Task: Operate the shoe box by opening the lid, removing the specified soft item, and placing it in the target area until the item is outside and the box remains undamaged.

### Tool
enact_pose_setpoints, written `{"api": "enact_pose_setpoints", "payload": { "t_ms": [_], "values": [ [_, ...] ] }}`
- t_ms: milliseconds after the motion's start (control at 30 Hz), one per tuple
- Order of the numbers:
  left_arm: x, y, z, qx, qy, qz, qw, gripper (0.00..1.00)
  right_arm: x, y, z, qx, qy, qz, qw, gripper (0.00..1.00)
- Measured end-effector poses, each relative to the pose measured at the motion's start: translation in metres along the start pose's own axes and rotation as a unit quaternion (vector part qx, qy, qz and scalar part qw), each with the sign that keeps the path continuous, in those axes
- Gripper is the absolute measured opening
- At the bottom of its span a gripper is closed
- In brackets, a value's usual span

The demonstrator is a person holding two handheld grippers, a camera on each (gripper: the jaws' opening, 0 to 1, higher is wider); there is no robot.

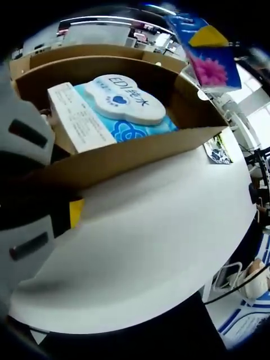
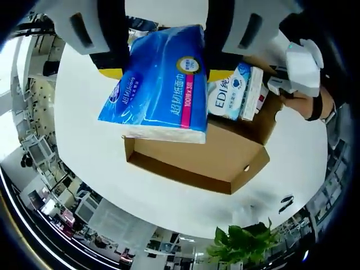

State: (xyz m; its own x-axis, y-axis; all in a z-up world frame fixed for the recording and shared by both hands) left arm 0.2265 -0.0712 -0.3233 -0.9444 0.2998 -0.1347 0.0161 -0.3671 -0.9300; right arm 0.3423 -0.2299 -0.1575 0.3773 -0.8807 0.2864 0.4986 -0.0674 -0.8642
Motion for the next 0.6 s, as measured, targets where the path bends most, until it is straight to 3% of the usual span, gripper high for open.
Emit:
{"api": "enact_pose_setpoints", "payload": {
  "t_ms": [267, 600],
  "values": [
    [0.004, -0.001, 0.001, 0.001, 0.000, 0.000, 1.0000, 0.08, 0.009, -0.011, -0.006, 0.008, -0.004, -0.006, 0.9999, 0.52],
    [0.009, -0.003, 0.001, -0.001, 0.005, -0.005, 1.0000, 0.08, 0.032, -0.027, -0.031, 0.006, -0.012, -0.020, 0.9997, 0.52]
  ]
}}
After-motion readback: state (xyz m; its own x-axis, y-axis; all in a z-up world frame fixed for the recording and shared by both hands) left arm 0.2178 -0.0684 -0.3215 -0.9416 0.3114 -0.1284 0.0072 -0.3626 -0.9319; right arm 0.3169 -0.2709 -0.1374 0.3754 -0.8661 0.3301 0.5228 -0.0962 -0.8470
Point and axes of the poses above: the point that each gripper's makers call its tool centre point, and the gripper's own axes: y roughly forward along the fingers, x roughly to its right, z roughly out of its top, the point moved 2 cm from there along -y, roughly backward along the fingers, and after that the axes turned 5 degrees about -z, right-handed, at the moved point
